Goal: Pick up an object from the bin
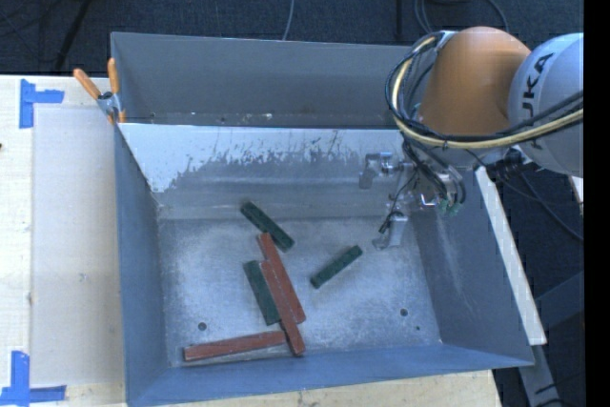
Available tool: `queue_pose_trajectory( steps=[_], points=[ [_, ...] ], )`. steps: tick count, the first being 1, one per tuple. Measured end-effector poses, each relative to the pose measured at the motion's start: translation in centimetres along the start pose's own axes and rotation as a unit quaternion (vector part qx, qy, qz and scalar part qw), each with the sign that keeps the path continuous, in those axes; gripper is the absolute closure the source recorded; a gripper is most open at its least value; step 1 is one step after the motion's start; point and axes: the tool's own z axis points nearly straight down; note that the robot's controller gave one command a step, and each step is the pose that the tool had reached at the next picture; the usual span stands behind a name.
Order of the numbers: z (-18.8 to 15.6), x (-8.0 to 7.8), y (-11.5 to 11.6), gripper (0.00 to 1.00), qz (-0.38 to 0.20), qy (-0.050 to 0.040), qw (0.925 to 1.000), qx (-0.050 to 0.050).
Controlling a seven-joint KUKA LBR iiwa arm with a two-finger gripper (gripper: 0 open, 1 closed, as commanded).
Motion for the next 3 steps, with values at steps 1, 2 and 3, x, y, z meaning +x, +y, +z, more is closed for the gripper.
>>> queue_pose_trajectory(
  steps=[1, 2, 3],
  points=[
    [0.0, 0.0, 0.0, 0.00, 0.000, 0.0000, 1.0000, 0.000],
    [2.1, 0.3, 0.4, 0.00, -0.041, -0.0040, 0.9992, 0.001],
    [4.7, 2.2, 1.5, 0.00, -0.229, 0.0010, 0.9735, -0.001]
  ],
)
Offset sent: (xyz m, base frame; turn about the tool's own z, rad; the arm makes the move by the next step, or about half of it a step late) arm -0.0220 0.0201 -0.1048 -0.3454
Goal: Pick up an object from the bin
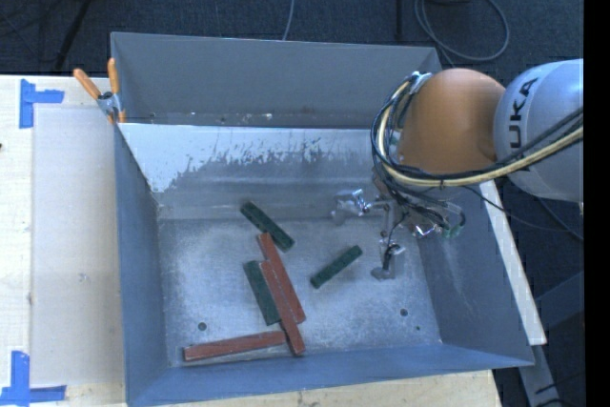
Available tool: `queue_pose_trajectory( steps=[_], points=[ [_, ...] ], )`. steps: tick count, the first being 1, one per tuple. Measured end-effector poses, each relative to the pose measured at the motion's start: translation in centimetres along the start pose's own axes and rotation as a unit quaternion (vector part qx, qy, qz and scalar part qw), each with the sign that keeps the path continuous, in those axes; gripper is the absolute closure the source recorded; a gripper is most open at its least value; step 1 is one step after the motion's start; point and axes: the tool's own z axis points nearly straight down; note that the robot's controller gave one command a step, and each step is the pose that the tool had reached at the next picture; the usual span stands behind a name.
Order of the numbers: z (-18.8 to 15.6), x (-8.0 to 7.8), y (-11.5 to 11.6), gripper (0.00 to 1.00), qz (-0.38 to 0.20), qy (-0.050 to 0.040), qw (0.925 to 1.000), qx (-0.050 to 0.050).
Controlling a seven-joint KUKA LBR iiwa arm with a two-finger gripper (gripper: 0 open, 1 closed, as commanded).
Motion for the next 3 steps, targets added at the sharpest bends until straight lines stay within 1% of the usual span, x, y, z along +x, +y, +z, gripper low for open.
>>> queue_pose_trajectory(
  steps=[1, 2, 3],
  points=[
    [-0.2, 0.3, 0.0, 0.00, -0.055, -0.0013, 0.9985, 0.001],
    [5.8, 0.6, 1.8, 0.00, -0.116, -0.0014, 0.9932, 0.001],
    [6.2, 0.3, 2.1, 1.00, -0.140, -0.0023, 0.9901, 0.000]
  ],
)
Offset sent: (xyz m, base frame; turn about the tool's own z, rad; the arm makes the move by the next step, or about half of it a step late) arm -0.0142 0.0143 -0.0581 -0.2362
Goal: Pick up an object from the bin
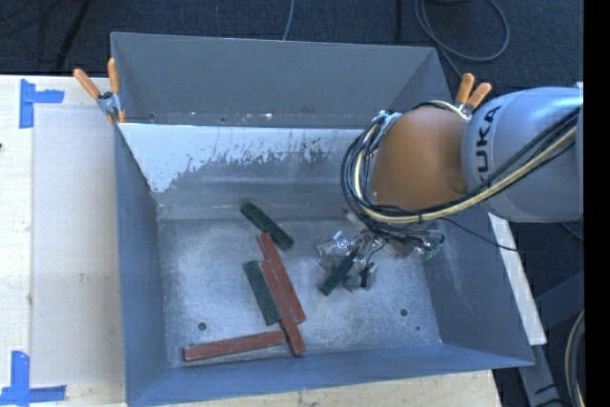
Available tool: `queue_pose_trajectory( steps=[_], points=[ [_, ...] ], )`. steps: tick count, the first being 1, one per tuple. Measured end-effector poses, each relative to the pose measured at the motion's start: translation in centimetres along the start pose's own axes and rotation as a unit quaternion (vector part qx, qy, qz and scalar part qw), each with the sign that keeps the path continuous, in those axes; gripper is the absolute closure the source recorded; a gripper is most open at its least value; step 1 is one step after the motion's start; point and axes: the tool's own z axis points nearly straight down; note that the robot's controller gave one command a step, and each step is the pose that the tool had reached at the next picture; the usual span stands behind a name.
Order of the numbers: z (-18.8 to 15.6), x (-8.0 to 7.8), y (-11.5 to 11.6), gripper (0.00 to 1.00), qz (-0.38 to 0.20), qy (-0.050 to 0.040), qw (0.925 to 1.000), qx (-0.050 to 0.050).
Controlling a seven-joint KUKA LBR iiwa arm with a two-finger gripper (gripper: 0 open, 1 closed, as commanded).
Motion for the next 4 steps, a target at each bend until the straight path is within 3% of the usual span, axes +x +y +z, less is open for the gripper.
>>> queue_pose_trajectory(
  steps=[4],
  points=[
    [-1.6, 0.1, -0.1, 1.00, -0.004, 0.0017, 1.0000, 0.000]
  ],
)
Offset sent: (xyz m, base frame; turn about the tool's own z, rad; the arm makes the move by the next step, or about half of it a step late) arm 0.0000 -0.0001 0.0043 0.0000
